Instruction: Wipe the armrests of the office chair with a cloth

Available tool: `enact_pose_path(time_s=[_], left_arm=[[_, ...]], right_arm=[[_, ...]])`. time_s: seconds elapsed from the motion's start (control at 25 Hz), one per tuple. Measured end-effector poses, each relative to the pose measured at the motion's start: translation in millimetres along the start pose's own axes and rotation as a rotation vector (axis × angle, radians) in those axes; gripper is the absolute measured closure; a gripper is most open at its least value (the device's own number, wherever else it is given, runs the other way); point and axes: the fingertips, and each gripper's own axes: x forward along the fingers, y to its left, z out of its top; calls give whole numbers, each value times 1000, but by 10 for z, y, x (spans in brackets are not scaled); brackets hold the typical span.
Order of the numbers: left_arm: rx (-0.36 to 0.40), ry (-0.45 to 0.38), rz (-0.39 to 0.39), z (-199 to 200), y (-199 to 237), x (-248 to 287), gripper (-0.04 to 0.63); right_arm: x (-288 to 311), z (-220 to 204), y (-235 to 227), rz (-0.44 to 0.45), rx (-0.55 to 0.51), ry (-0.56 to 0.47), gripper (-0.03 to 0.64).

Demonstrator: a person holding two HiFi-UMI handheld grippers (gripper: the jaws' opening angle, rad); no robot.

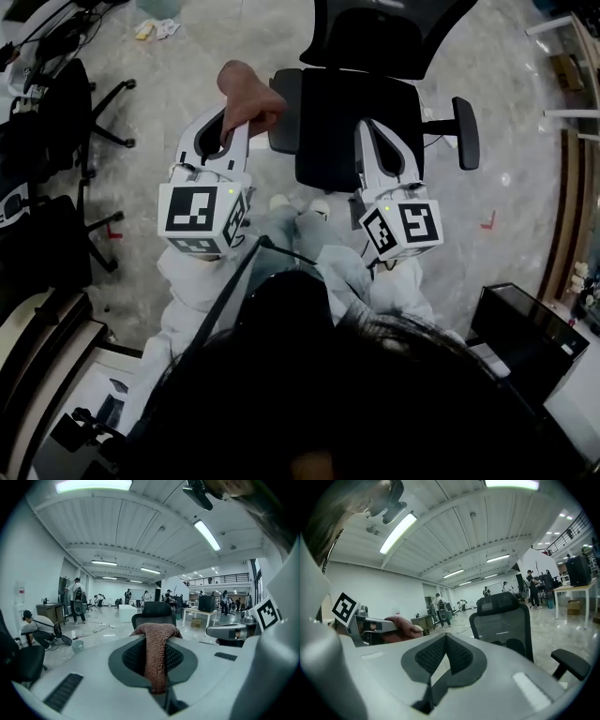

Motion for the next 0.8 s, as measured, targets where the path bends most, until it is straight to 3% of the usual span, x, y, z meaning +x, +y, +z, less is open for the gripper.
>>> enact_pose_path(time_s=[0.48, 0.56, 0.8], left_arm=[[-30, 81, -57, -406, 1, 399, 571], [19, 114, -66, -557, 45, 632, 571], [258, 249, -44, -1114, 254, 1665, 571]], right_arm=[[117, -263, 62, 5, -21, 89, 616], [160, -396, 40, -2, -19, 115, 617], [142, -971, -84, -31, 37, 224, 617]])
